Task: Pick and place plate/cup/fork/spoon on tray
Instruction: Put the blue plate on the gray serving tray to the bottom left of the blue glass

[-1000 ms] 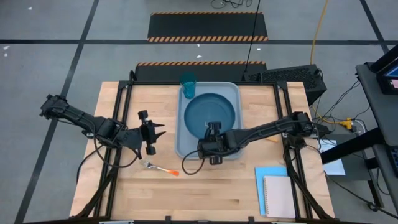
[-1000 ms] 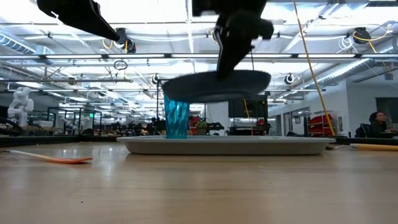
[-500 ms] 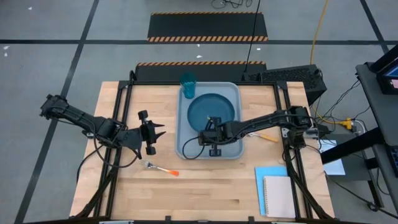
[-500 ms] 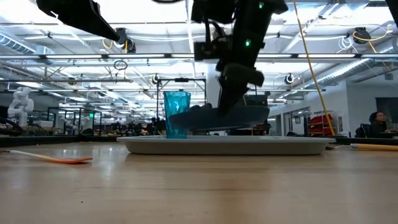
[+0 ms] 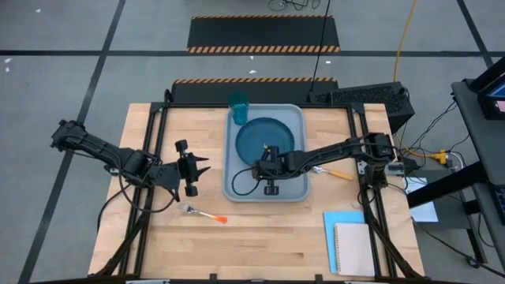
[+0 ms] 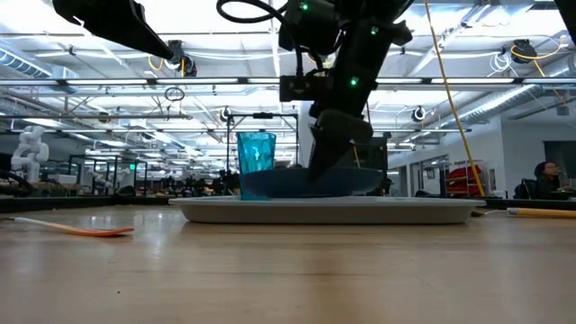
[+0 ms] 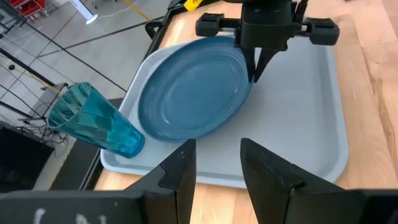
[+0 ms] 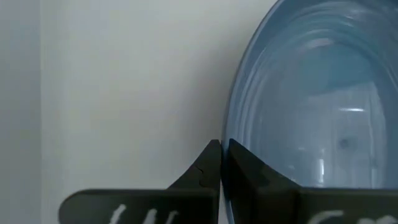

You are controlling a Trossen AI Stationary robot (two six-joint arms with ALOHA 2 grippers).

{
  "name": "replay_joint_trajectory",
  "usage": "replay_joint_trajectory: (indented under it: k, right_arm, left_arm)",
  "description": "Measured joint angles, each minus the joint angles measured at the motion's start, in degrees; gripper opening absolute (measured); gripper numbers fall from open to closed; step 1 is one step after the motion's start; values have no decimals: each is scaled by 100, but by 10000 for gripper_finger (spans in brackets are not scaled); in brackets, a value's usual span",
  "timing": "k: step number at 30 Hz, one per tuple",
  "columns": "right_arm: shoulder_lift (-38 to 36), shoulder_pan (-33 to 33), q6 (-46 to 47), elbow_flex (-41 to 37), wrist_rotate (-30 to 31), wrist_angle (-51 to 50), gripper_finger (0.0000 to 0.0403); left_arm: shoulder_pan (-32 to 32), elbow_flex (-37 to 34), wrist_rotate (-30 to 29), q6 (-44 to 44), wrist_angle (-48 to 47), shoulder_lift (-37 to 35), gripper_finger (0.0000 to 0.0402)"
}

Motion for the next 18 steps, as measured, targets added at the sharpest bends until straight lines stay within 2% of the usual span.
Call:
replay_joint_trajectory:
  k: [18]
  right_arm:
    - [0,-210,-212,-205,7,449,24]
  left_arm:
    - [-2,2,0,0,0,0,129]
